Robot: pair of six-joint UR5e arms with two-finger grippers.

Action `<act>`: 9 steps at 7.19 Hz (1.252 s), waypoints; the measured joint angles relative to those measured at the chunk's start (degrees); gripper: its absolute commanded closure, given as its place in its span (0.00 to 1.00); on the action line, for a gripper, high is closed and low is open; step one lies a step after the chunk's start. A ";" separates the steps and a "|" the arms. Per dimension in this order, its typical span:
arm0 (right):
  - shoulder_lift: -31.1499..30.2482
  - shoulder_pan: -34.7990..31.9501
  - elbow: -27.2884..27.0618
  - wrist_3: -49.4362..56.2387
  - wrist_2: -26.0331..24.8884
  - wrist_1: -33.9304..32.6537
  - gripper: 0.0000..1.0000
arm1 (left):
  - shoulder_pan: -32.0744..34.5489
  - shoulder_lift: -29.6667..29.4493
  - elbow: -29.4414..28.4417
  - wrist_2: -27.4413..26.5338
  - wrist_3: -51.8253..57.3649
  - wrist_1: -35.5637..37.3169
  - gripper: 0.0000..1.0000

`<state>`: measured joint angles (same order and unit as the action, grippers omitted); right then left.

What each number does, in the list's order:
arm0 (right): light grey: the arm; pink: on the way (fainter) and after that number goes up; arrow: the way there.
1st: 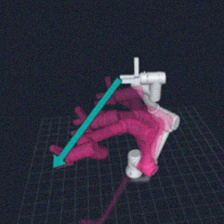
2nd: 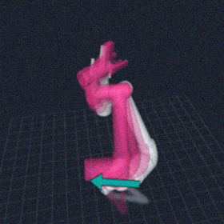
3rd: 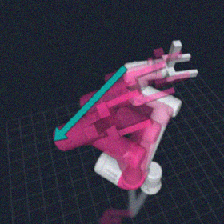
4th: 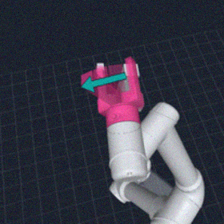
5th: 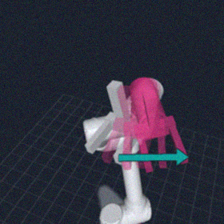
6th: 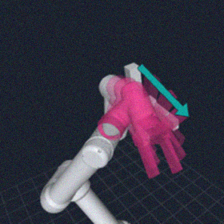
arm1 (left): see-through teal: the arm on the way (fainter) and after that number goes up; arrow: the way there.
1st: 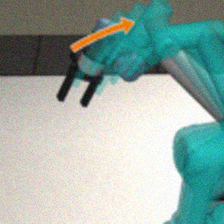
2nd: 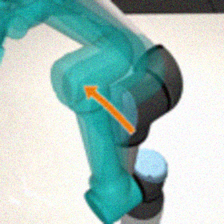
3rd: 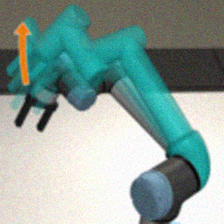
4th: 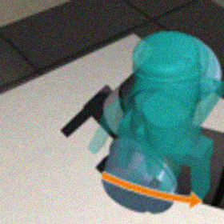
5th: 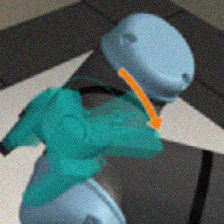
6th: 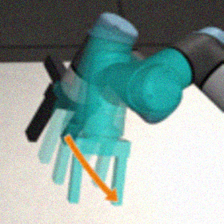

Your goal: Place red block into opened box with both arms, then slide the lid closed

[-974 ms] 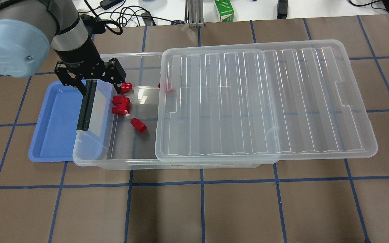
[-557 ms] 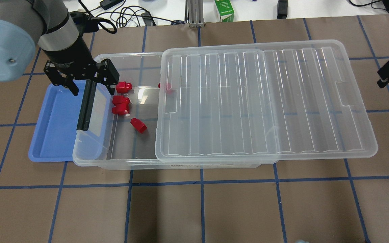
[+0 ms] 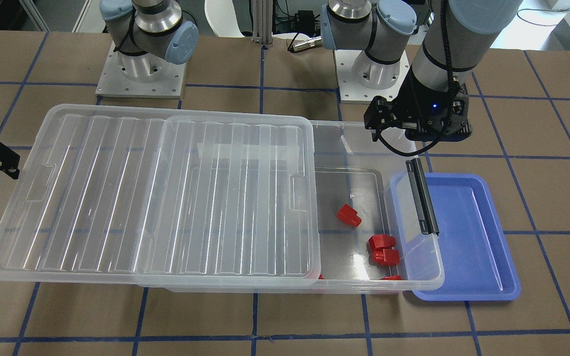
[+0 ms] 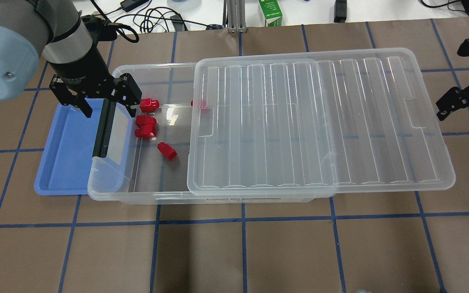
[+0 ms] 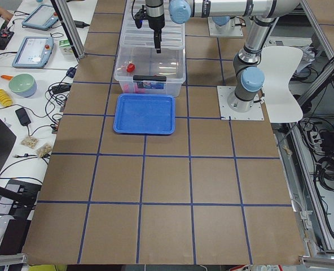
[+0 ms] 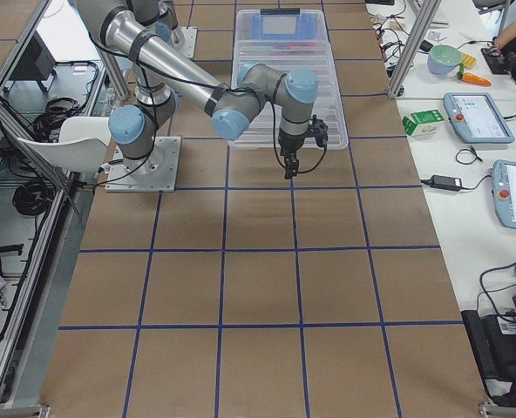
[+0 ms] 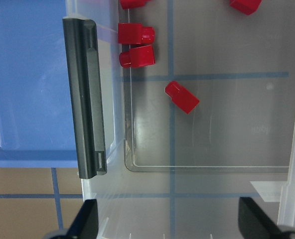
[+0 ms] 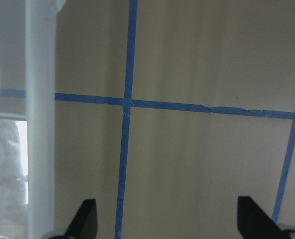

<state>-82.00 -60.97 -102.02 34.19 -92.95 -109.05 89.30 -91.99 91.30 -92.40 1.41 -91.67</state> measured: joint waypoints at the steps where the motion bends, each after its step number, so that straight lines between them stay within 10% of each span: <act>1: -0.04 -0.62 -0.23 -1.05 0.03 -0.02 0.00 | 0.00 0.03 0.02 0.02 0.00 0.00 0.00; 9: -0.26 -16.19 -0.29 -21.79 0.05 -0.22 0.00 | 0.00 0.05 0.01 0.03 0.00 0.16 0.00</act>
<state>-82.25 -77.16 -102.32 12.40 -92.90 -109.27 89.30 -91.93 91.30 -92.37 1.41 -91.50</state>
